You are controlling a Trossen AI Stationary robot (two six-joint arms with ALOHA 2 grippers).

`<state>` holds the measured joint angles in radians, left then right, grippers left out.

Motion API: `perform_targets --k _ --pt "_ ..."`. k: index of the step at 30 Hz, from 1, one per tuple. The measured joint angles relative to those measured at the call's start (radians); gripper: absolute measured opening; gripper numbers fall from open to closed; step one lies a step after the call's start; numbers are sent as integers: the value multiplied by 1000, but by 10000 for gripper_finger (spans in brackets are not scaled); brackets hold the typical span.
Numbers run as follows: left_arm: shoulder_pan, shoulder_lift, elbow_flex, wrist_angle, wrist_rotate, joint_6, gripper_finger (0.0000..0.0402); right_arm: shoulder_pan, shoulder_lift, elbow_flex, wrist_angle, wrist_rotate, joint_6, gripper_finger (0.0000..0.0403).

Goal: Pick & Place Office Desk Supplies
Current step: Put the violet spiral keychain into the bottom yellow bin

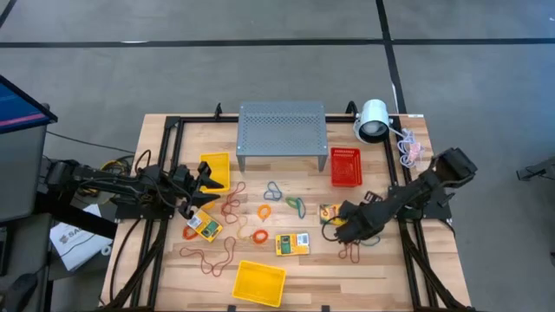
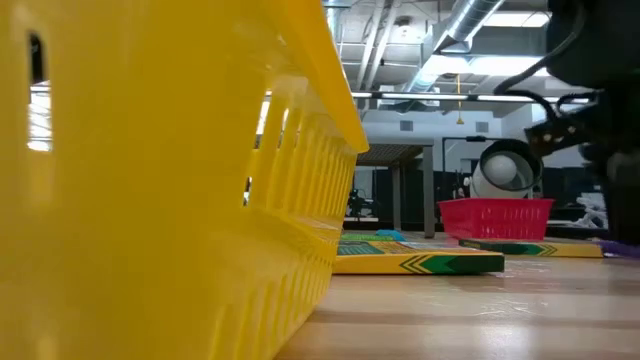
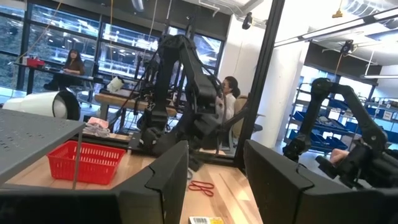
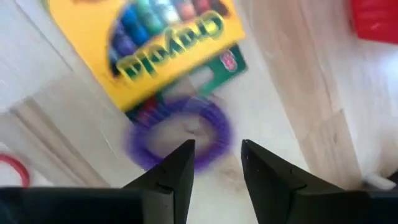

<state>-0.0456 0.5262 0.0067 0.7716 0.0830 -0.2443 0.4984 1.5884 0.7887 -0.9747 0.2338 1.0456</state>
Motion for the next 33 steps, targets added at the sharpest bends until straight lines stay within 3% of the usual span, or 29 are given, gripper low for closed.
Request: perform_targets --k 9,20,26,33 --pt "0 0 0 -1 0 0 155 1 -114 0 -78 0 1 128" --pt "0 0 0 -1 0 0 155 137 -390 -10 133 59 -52 127" --pt "0 0 0 -5 0 0 155 182 -331 -27 188 20 -53 132" --pt "0 1 0 -8 0 0 155 172 -182 -27 263 1 -137 170"
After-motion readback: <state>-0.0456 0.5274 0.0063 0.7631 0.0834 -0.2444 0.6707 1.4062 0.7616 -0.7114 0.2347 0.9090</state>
